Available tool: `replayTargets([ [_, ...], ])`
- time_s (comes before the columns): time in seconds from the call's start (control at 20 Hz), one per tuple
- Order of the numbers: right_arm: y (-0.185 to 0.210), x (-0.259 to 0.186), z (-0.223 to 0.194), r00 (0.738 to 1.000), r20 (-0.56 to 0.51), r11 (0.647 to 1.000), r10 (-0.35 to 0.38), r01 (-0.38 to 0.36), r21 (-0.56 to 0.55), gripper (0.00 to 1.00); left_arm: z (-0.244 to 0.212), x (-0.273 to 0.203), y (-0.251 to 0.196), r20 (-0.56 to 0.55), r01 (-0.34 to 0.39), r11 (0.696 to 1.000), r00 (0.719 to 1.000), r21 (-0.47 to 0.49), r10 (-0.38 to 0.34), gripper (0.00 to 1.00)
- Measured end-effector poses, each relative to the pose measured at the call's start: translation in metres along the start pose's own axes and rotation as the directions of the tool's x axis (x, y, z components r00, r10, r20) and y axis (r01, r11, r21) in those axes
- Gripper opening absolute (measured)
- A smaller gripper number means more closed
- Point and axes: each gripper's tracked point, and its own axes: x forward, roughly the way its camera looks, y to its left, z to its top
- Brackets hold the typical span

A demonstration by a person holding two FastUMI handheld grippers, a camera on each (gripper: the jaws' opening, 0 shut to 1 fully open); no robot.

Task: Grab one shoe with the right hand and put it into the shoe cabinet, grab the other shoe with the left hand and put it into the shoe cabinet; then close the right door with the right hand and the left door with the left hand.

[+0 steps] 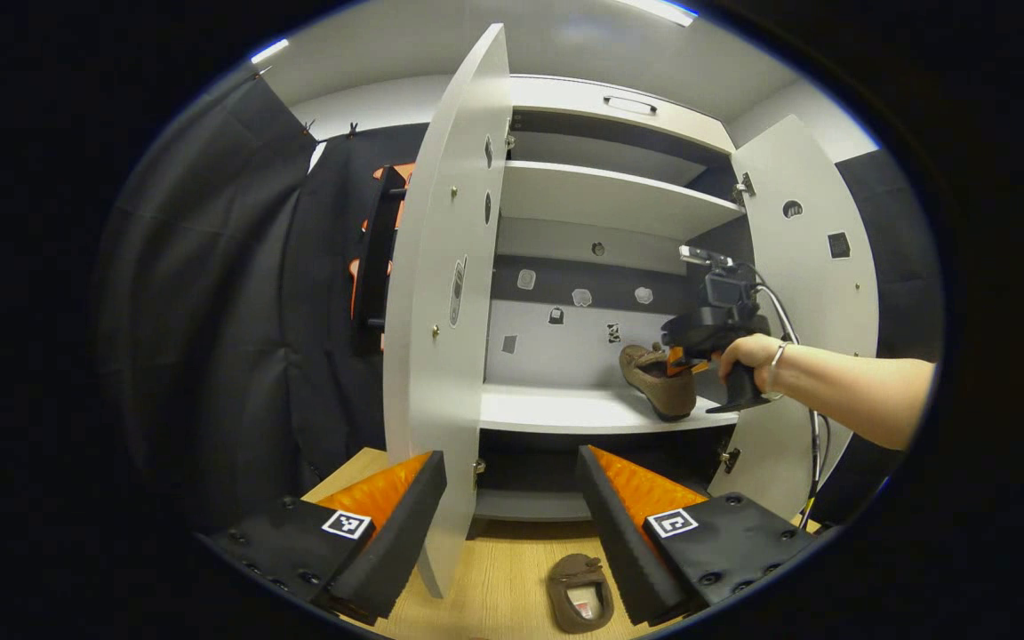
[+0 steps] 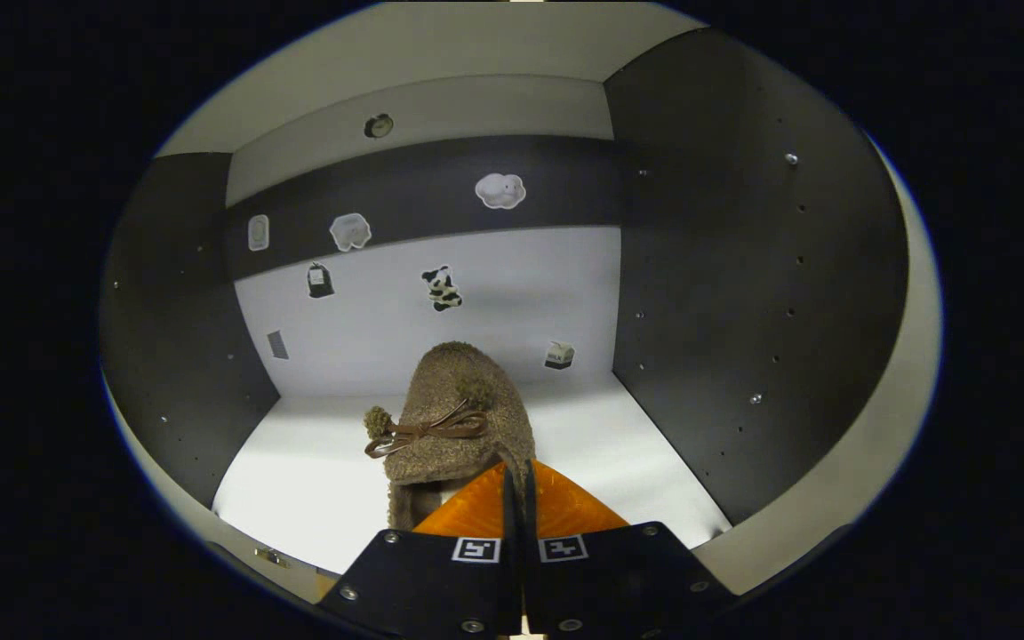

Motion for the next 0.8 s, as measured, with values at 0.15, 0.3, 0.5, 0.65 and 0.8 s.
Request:
replayTargets([
  [0.15,0.002,0.006,0.008,1.000,0.019,1.000,0.000,0.000,0.008,0.11,-0.001,0.002,-0.004,-0.001,0.008,1.000,1.000,0.006,-0.008,0.97],
  [0.3,0.003,-0.011,0.021,0.997,0.072,1.000,0.013,-0.012,-0.013,0.19,-0.005,0.004,-0.007,-0.014,0.013,1.000,1.000,0.004,-0.013,0.97],
  [0.5,0.004,-0.051,0.030,0.988,0.149,0.998,0.044,-0.037,-0.044,0.40,-0.006,0.006,-0.014,-0.021,0.028,1.000,0.999,-0.011,-0.028,0.97],
  [0.65,0.000,-0.092,0.035,0.976,0.210,0.997,0.065,-0.056,-0.050,0.61,-0.006,0.008,-0.016,-0.019,0.029,1.000,0.999,-0.003,-0.029,0.97],
  [0.8,-0.003,-0.132,0.032,0.964,0.250,0.995,0.088,-0.074,-0.065,0.75,-0.010,0.009,-0.021,-0.026,0.033,0.999,0.999,-0.006,-0.034,0.97],
])
